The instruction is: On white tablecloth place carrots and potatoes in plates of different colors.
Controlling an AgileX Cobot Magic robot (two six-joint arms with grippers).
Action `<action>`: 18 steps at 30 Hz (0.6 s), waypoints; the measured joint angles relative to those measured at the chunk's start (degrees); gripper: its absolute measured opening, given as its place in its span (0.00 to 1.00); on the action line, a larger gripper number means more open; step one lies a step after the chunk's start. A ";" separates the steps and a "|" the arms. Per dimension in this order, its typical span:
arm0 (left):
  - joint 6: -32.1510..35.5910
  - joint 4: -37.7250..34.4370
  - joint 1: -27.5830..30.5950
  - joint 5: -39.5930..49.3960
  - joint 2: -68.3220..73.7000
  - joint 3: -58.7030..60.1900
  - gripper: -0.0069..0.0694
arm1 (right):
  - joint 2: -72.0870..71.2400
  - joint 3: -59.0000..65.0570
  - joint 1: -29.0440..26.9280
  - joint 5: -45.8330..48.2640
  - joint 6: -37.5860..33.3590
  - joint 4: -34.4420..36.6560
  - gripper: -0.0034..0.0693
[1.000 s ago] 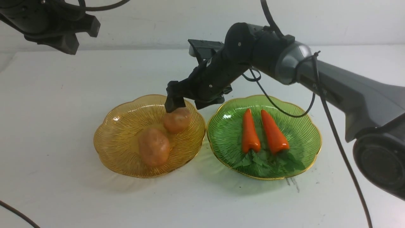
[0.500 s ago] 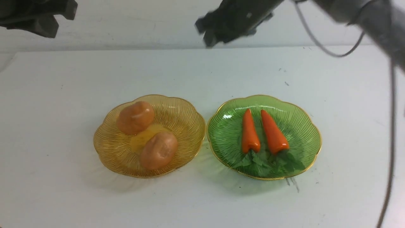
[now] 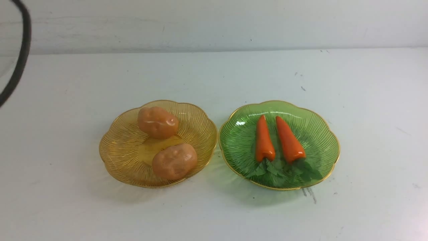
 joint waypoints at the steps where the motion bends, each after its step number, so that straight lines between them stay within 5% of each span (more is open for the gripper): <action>1: -0.41 0.00 0.00 -1.63 -2.04 2.06 0.09 | -3.60 4.72 -0.05 -0.08 0.65 -0.74 0.03; 7: -1.07 0.00 0.00 -8.62 -7.56 9.50 0.09 | -23.48 34.27 -0.07 -9.24 5.63 -1.90 0.03; 12: -1.07 0.00 0.00 -9.93 -8.66 12.01 0.09 | -48.21 69.63 -0.07 -38.33 7.02 -2.91 0.03; 18: -1.07 0.00 0.00 -9.53 -8.66 12.52 0.09 | -63.22 89.44 -0.07 -61.06 7.01 -3.79 0.03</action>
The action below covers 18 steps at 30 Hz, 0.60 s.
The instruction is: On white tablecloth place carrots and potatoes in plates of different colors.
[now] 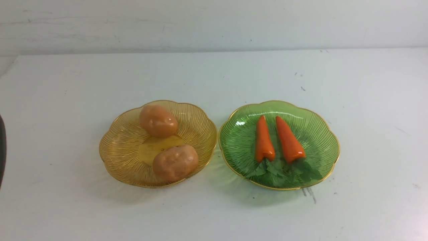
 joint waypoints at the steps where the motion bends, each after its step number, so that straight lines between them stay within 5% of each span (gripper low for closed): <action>1: 0.00 0.00 0.00 0.00 0.00 0.00 0.09 | -0.89 1.34 0.00 -2.39 0.00 -0.05 0.03; 18: 1.76 0.00 0.00 -7.22 -8.09 6.31 0.09 | -4.93 7.59 0.00 -8.87 1.05 -0.28 0.03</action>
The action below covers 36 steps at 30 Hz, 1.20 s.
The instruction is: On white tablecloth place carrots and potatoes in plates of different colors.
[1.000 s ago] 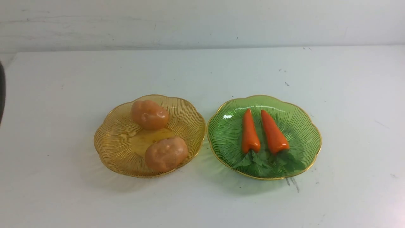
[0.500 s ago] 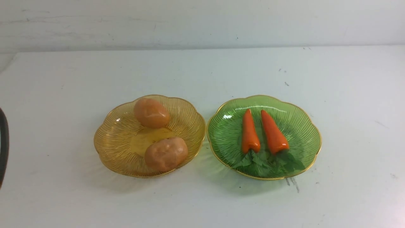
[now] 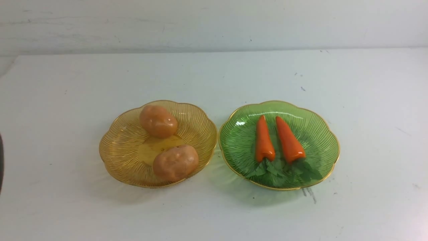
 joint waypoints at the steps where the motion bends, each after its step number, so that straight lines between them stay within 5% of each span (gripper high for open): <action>1: 0.00 0.00 0.00 -1.56 -1.57 2.09 0.09 | 0.00 0.00 0.00 -0.06 0.00 0.00 0.03; 13: -2.81 -2.05 0.00 -18.55 -15.98 19.65 0.09 | 0.00 0.00 0.00 -0.28 0.00 0.00 0.03; 36: -0.93 -1.71 0.05 -18.08 -17.57 21.69 0.09 | 0.00 0.00 0.00 -0.30 1.30 0.00 0.03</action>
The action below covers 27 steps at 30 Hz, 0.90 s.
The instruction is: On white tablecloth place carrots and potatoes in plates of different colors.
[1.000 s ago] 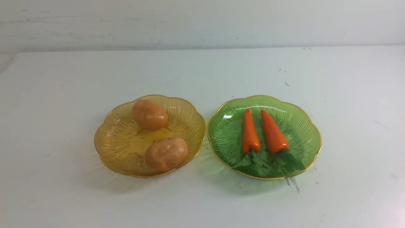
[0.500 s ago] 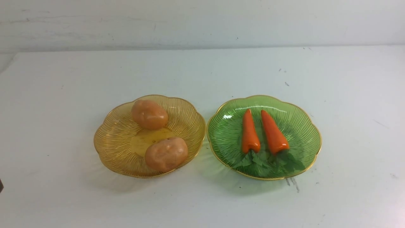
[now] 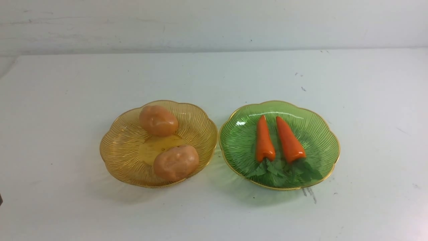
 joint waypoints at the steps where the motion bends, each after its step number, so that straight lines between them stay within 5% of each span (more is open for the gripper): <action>1: 1.95 0.00 0.34 0.00 -1.28 0.70 0.09 | 0.00 0.00 0.00 0.00 0.00 0.00 0.03; 15: 10.06 -0.35 8.94 -10.40 -11.91 23.61 0.09 | 0.00 0.00 0.00 -0.05 0.07 0.00 0.03; 27: 10.32 0.00 8.75 -7.80 -11.97 24.18 0.09 | 0.00 0.00 0.00 -0.07 0.07 0.00 0.03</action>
